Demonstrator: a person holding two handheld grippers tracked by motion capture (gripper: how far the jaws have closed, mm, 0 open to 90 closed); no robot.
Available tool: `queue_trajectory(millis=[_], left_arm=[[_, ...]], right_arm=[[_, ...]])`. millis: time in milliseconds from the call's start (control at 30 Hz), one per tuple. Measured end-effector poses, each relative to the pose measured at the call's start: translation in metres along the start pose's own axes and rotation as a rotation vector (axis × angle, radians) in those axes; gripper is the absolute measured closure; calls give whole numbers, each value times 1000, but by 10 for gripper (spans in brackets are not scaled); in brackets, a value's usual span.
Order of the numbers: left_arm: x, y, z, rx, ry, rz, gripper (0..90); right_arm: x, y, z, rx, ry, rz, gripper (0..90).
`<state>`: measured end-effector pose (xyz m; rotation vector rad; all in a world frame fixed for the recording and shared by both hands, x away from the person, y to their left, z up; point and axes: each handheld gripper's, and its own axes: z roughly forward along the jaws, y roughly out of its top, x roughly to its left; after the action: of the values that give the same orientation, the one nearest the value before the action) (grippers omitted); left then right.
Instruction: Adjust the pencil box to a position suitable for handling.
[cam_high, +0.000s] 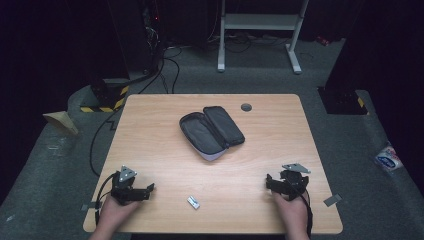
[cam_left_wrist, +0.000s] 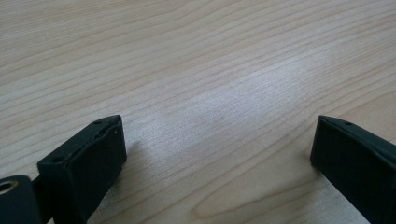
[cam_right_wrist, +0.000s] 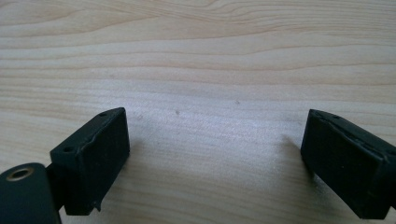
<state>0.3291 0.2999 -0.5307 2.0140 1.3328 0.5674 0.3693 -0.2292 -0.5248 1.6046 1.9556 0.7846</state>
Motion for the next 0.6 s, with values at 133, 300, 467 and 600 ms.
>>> queue_trajectory(millis=[133,300,467,600], left_arm=[[0,0,0,1,-3,0,36],[0,0,0,1,-4,2,36],[0,0,0,2,-4,2,35],[0,1,0,4,-7,6,34]], right_arm=[[0,-1,-1,-1,11,-8,79],[0,-2,-2,1,18,-14,80],[-1,-2,-2,0,33,-36,81],[-4,0,-5,-4,42,-41,117]])
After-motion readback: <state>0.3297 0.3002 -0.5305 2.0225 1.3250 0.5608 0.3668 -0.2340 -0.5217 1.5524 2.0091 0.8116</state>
